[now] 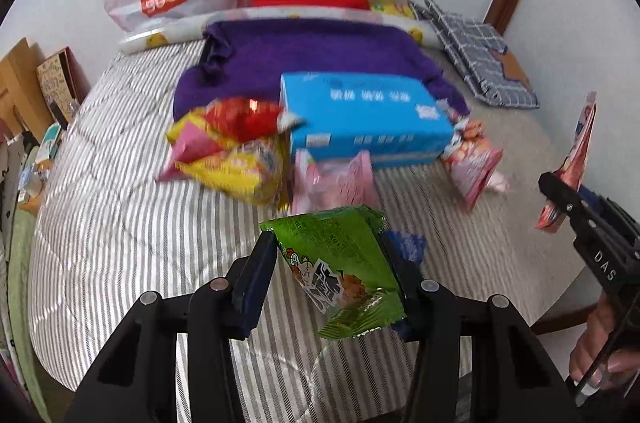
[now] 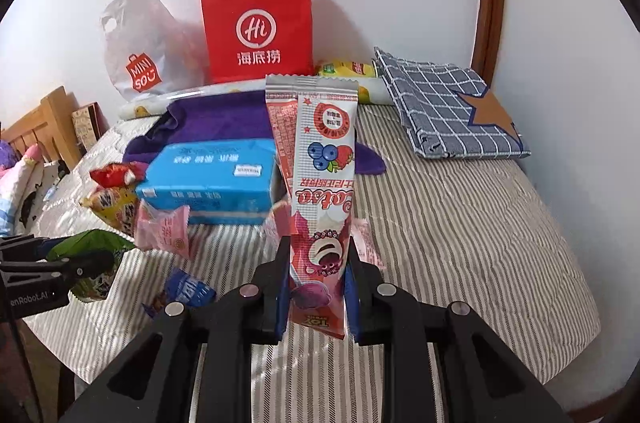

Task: Organize snacks
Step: 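Carry both held snacks over the purple towel with both grippers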

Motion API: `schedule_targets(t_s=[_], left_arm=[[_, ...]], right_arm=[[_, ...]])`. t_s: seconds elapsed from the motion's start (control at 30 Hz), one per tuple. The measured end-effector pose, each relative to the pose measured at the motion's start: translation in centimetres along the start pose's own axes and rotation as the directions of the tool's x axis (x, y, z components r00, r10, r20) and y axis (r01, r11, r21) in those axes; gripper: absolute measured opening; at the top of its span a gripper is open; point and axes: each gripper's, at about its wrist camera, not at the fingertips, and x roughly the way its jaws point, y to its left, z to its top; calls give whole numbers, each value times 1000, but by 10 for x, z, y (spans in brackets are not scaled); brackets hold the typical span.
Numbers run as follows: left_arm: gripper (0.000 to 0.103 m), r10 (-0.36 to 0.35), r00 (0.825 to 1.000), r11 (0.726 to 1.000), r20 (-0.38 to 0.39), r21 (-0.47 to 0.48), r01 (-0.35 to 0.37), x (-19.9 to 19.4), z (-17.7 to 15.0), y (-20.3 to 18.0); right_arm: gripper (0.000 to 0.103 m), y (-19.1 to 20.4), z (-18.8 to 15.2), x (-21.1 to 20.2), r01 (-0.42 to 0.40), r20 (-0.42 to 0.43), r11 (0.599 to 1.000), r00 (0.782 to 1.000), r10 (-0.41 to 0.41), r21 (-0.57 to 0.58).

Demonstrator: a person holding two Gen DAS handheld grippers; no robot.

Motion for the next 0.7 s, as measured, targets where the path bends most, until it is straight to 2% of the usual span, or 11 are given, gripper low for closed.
schedule_targets(t_s=[0.3,0.7], left_arm=[[49,-42,996,999,77,2,41,-16,49,-2],[49,-107,989,994,101,5,107,-4,115,10]], right_arm=[[22,8,39,3,-2,8,1000,1000,2,-10],[22,17,95,38,-14,19,1000,1000,14,-14]])
